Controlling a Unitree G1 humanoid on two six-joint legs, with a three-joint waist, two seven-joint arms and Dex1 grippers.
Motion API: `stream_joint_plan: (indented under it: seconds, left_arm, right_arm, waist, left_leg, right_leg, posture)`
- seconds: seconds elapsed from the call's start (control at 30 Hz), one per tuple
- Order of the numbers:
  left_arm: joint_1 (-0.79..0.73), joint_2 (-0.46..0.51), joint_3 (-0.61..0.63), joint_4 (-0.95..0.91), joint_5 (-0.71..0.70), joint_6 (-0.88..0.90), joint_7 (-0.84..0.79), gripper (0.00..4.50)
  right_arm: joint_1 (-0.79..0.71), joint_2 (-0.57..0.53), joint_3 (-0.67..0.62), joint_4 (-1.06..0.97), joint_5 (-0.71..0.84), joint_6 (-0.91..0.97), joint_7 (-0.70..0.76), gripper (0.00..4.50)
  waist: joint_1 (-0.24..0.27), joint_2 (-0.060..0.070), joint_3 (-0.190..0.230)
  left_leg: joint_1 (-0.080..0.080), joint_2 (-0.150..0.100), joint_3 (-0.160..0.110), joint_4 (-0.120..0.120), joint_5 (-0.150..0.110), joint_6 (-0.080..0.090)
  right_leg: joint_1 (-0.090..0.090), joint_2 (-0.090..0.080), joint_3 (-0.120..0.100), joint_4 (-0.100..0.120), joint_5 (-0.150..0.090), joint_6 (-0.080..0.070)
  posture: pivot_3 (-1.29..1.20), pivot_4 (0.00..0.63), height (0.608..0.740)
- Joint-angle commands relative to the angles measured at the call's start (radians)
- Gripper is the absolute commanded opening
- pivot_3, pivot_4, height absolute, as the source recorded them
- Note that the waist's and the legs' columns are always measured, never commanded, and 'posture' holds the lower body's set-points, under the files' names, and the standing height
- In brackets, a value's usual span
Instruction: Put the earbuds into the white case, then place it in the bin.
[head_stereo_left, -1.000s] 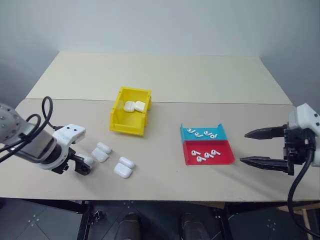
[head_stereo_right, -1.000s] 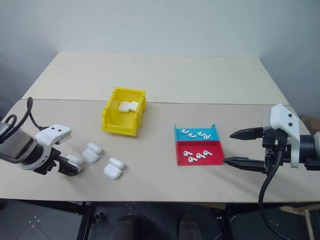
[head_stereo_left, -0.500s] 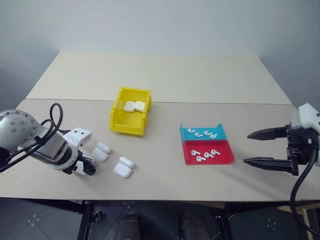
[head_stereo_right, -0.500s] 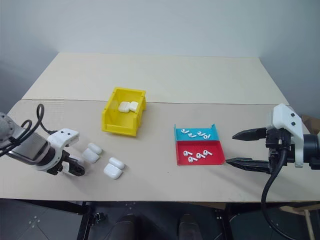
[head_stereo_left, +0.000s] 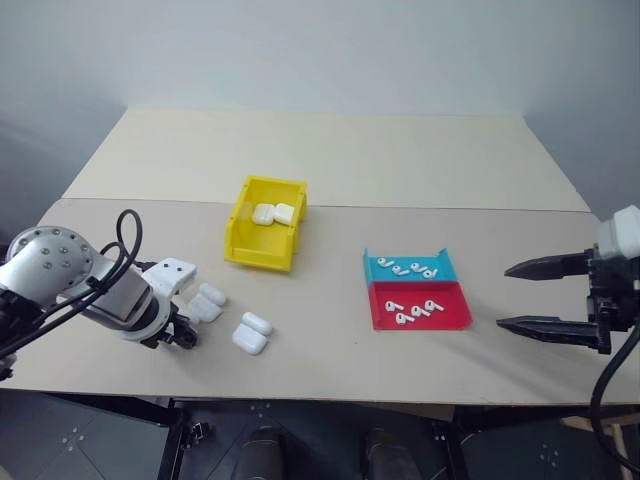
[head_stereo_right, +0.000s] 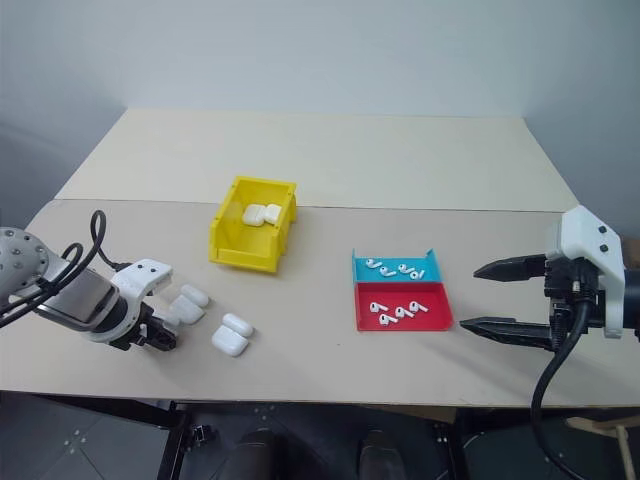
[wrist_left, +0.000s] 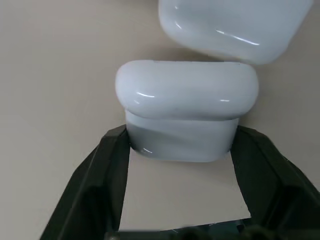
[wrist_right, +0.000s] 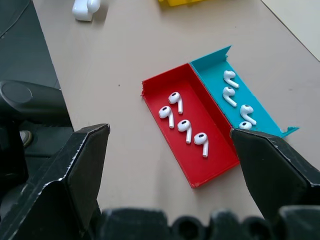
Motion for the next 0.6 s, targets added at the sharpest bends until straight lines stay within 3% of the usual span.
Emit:
stream_joint_plan:
  seconds: [0.03, 0.2, 0.47, 0.53, 0.6]
  left_arm:
    - [0.013, 0.045, 0.041, -0.029, -0.001, -0.025, 0.027, 2.77]
    - [0.038, 0.172, 0.138, -0.148, 0.001, -0.029, -0.023, 2.77]
    - [0.199, 0.471, 0.442, -0.312, -0.001, -0.078, -0.372, 2.77]
    - [0.291, 0.434, 0.619, -0.344, 0.025, -0.115, -0.412, 2.77]
    - [0.415, 0.290, 0.884, -0.432, 0.114, -0.126, -0.440, 2.77]
  right_arm:
    - [-0.006, 0.007, -0.030, -0.019, 0.001, -0.012, -0.006, 4.50]
    - [-0.046, 0.050, 0.041, -0.008, -0.009, -0.057, -0.043, 4.50]
    - [-0.120, 0.139, 0.168, 0.042, -0.066, -0.163, -0.075, 4.50]
    - [-0.139, 0.158, 0.197, 0.060, -0.081, -0.186, -0.078, 4.50]
    - [-0.155, 0.170, 0.222, 0.071, -0.095, -0.211, -0.078, 4.50]
  waist:
    - [-0.001, 0.000, 0.000]
    - [-0.016, -0.004, 0.002]
    - [-0.011, -0.006, 0.004]
    - [-0.006, -0.006, 0.004]
    - [-0.002, -0.003, 0.003]
  left_leg:
    - [0.000, 0.000, 0.000, 0.000, 0.000, 0.000]
    - [-0.003, 0.000, 0.000, 0.000, 0.000, 0.000]
    - [-0.004, 0.000, 0.001, -0.001, 0.000, 0.000]
    - [-0.004, 0.000, 0.001, -0.001, 0.000, -0.001]
    - [-0.003, 0.000, 0.001, -0.001, 0.000, -0.001]
  right_leg:
    - [0.000, 0.000, 0.000, 0.000, 0.000, 0.000]
    - [-0.003, 0.000, 0.000, -0.001, 0.000, 0.000]
    - [-0.004, 0.000, 0.000, -0.002, 0.000, 0.000]
    - [-0.003, 0.000, -0.001, -0.002, 0.000, 0.000]
    - [-0.002, -0.001, -0.001, -0.002, 0.000, 0.000]
  posture:
    - [0.00, 0.150, 0.740]
    - [0.00, 0.150, 0.740]
    - [0.00, 0.150, 0.740]
    - [0.00, 0.150, 0.740]
    - [0.00, 0.150, 0.740]
